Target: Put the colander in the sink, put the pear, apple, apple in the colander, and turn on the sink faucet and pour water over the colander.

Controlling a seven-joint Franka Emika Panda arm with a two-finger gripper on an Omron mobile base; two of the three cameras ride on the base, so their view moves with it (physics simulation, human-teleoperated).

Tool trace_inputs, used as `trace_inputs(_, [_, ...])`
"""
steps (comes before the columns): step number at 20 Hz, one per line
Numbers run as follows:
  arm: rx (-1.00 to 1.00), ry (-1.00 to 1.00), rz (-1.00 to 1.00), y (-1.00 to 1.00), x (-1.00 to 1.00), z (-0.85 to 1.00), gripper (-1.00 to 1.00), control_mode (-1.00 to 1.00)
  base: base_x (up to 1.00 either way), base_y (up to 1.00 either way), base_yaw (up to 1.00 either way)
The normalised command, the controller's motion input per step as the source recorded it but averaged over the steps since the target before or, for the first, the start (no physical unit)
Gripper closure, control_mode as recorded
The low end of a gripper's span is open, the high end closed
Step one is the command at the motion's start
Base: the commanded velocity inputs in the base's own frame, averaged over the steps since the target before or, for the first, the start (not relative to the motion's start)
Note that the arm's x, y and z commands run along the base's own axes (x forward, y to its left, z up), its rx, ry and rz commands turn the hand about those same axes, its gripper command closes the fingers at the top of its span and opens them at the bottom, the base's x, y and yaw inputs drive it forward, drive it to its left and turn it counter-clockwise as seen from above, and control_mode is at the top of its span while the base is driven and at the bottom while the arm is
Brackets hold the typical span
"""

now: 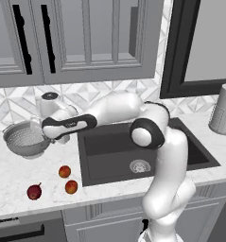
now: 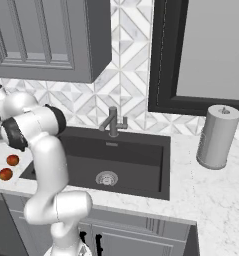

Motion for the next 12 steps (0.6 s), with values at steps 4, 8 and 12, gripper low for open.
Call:
trace_inputs(4, [0.17,-0.1,-0.04,-0.34,-0.6,0.48,1.0,-1.0,0.0,0.0,0.0])
trace_inputs(8, [0.13,0.0,-0.11,-0.43,-0.61,0.37,1.0,-1.0,0.0,0.0,0.0])
trace_inputs(12, [0.11,0.06,-0.23,-0.51,-0.7,0.38,1.0,-1.0,0.0,0.0,0.0])
